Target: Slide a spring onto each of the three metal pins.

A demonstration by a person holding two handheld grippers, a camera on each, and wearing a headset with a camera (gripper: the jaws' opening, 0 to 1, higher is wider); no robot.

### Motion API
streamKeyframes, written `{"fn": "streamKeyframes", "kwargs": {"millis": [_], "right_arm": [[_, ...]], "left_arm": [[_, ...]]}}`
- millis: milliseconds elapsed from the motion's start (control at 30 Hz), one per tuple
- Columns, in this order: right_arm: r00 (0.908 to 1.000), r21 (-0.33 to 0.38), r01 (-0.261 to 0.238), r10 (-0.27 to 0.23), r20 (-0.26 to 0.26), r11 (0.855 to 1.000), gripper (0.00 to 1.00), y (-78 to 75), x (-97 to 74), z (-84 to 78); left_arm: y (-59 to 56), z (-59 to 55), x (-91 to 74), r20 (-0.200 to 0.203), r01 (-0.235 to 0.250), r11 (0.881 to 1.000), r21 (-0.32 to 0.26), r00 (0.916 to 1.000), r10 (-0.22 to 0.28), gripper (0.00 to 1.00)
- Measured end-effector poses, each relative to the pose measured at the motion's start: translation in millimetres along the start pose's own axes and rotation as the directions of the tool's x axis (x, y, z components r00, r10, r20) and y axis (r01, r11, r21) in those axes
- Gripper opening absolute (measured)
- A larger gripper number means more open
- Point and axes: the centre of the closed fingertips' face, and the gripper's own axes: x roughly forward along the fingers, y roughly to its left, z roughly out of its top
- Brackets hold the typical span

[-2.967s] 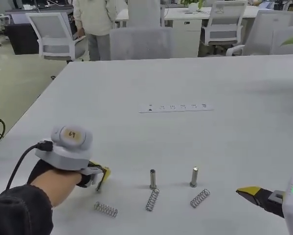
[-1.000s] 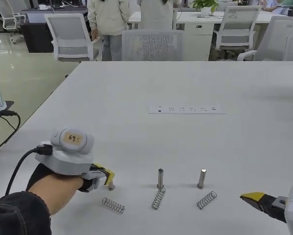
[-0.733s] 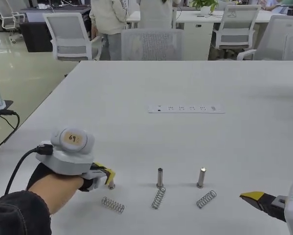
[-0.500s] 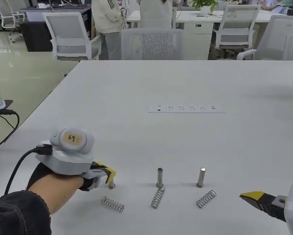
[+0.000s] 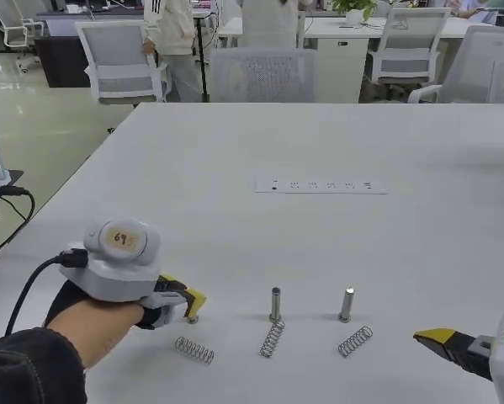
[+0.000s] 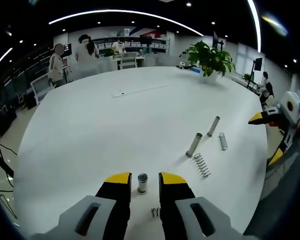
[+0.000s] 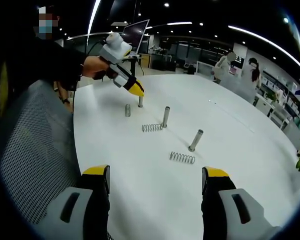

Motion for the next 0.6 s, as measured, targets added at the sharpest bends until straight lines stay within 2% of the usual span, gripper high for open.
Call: {"fn": "streamKeyframes", "kwargs": {"millis": [267,600], "right_arm": [[1.0,-0.004,0.0,0.0,-0.001,1.0,0.74,0.6,0.1,0.4],[1.0,-0.003,0.004,-0.004,0.004,1.0,0.74,-0.1,-0.2,1.6]], "left_arm": [[-3.3,-1.9,-10.9,0.025,0.012,1.0,-0.004,0.9996,-0.012,0.22],[-8.6,-9.3,-28.3,0.044,0.022,1.0,-0.018,0.9988,-0.021,0.23]]}}
